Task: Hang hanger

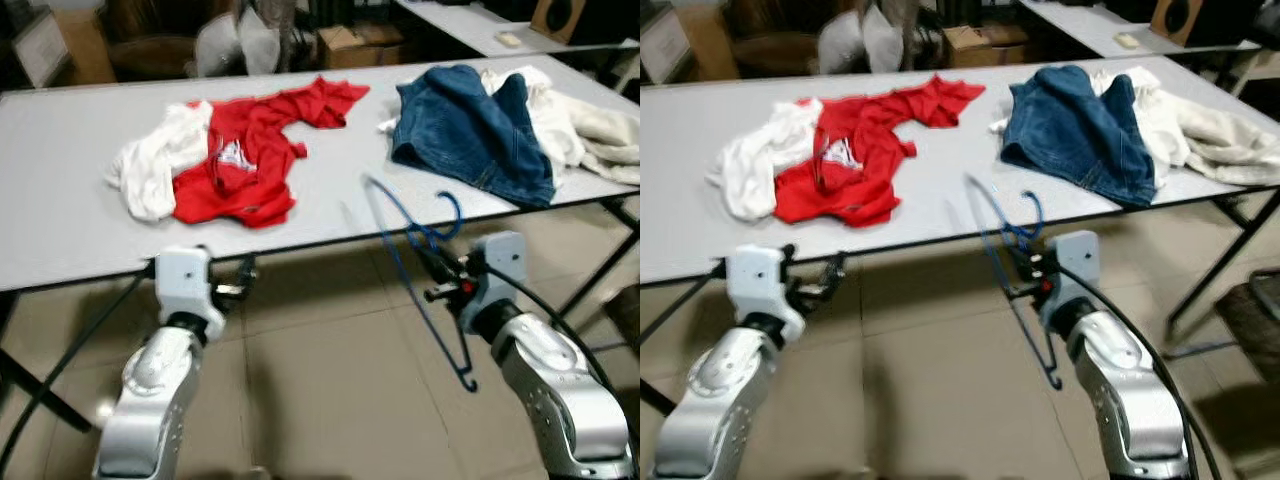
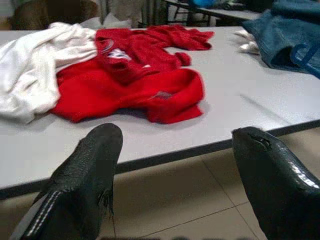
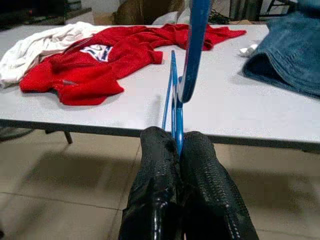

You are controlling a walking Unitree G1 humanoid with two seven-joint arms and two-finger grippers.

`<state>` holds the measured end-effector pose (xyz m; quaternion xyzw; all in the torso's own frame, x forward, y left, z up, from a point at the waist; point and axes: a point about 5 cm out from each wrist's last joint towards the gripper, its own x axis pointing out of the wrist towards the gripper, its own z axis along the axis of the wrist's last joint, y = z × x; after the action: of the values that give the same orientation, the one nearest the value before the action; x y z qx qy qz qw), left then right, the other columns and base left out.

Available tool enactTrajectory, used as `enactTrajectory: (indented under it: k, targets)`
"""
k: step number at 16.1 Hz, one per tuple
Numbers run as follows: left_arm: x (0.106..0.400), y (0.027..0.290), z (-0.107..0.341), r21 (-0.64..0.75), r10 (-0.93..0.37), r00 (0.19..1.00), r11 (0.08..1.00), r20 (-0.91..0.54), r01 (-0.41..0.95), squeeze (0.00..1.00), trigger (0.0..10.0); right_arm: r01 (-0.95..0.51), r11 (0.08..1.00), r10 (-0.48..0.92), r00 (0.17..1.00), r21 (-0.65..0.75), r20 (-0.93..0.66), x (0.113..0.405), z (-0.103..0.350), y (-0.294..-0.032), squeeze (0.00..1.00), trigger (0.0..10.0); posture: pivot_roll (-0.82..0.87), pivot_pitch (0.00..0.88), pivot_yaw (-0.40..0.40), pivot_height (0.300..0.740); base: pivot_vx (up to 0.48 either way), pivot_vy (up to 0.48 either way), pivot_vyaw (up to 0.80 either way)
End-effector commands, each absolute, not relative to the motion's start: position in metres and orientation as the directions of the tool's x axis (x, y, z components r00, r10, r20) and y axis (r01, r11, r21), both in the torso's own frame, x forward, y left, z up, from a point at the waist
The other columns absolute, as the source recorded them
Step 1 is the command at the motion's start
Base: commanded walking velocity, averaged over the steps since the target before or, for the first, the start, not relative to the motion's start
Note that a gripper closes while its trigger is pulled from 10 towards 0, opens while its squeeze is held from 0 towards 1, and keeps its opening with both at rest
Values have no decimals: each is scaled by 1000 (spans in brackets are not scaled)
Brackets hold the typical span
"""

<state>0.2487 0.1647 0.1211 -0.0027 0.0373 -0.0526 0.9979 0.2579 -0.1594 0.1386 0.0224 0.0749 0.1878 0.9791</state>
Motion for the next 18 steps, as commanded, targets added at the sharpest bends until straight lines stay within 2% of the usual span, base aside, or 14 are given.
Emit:
enactTrajectory:
  k: [1, 6, 11, 14, 18]
  targets:
    - [248, 157, 130, 13, -122, 992, 992, -24, 123, 0, 10000, -365, 928, 373, 916, 73, -148, 263, 140, -161, 0, 10000, -75, 52, -35, 740, 0, 0, 0]
    - [250, 165, 135, 42, -95, 996, 995, 2, 94, 0, 10000, -396, 914, 404, 909, 89, -100, 266, 145, -149, 0, 10000, -84, 61, -25, 740, 163, 0, 0]
    - [249, 167, 132, 32, -103, 995, 994, -4, 103, 0, 10000, -389, 920, 392, 917, 49, -72, 263, 146, -154, 0, 10000, -88, 60, -10, 740, 343, 0, 0]
    - [252, 174, 135, 43, -84, 996, 996, 2, 84, 0, 10000, -417, 909, 416, 906, 0, -77, 265, 144, -149, 0, 10000, -90, 58, -10, 740, 369, 0, 0]
    - [255, 175, 136, 51, -83, 997, 995, 6, 82, 0, 10000, -397, 918, 396, 916, 5, -58, 264, 145, -154, 0, 10000, -98, 56, -5, 740, 373, 0, 0]
